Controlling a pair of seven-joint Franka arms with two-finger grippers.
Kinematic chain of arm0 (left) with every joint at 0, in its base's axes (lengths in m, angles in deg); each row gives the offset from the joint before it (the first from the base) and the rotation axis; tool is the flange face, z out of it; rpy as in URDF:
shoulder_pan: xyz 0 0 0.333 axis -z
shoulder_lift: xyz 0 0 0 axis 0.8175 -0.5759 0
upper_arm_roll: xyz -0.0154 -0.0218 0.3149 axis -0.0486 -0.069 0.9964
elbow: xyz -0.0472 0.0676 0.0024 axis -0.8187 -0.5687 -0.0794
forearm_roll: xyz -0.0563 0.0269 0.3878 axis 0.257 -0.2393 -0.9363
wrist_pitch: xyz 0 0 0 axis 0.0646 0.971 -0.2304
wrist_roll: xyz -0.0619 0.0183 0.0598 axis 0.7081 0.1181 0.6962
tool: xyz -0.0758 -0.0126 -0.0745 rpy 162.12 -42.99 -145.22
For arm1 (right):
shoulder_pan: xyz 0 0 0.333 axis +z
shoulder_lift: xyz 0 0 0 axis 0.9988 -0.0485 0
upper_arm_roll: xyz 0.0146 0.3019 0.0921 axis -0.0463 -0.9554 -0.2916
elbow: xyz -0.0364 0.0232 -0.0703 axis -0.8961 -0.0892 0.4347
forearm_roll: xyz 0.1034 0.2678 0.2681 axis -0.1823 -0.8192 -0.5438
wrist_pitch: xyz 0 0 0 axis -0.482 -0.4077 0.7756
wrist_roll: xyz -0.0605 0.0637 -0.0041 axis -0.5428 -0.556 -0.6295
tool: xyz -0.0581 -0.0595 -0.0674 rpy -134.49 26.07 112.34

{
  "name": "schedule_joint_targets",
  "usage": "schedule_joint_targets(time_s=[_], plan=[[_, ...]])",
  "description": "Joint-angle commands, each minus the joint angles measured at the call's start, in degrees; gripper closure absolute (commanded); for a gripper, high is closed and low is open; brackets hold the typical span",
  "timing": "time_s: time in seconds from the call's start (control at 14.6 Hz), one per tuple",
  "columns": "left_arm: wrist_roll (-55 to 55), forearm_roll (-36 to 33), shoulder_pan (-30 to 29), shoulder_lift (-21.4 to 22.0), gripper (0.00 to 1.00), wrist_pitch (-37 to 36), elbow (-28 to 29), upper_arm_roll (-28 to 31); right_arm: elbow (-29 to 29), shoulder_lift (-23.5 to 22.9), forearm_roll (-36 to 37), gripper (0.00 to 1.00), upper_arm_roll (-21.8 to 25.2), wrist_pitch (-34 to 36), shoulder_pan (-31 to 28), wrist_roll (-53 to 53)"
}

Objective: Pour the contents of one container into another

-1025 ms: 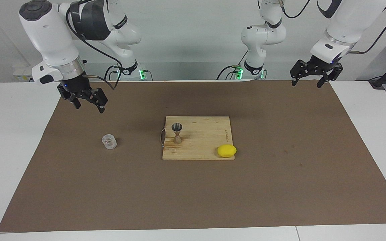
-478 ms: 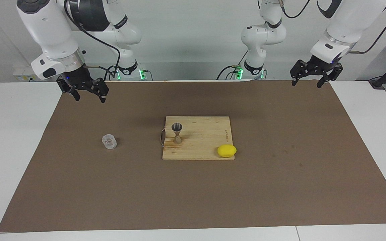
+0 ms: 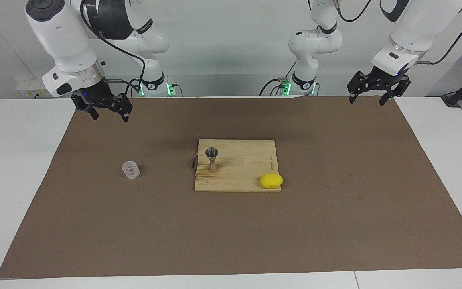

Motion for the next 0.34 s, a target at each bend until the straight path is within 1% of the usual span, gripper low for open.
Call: schedule_joint_targets(time_s=[0.0, 0.27], plan=[[-0.54, -0.62, -0.46, 0.76, 0.0, -0.49, 0.88, -0.25, 1.92, 1.43, 1.44, 0.0, -0.41, -1.74, -0.26, -1.39], [-0.54, -0.53, -0.46, 0.76, 0.0, -0.4, 0.88, -0.25, 1.83, 1.43, 1.35, 0.0, -0.41, -1.74, -0.26, -1.21]])
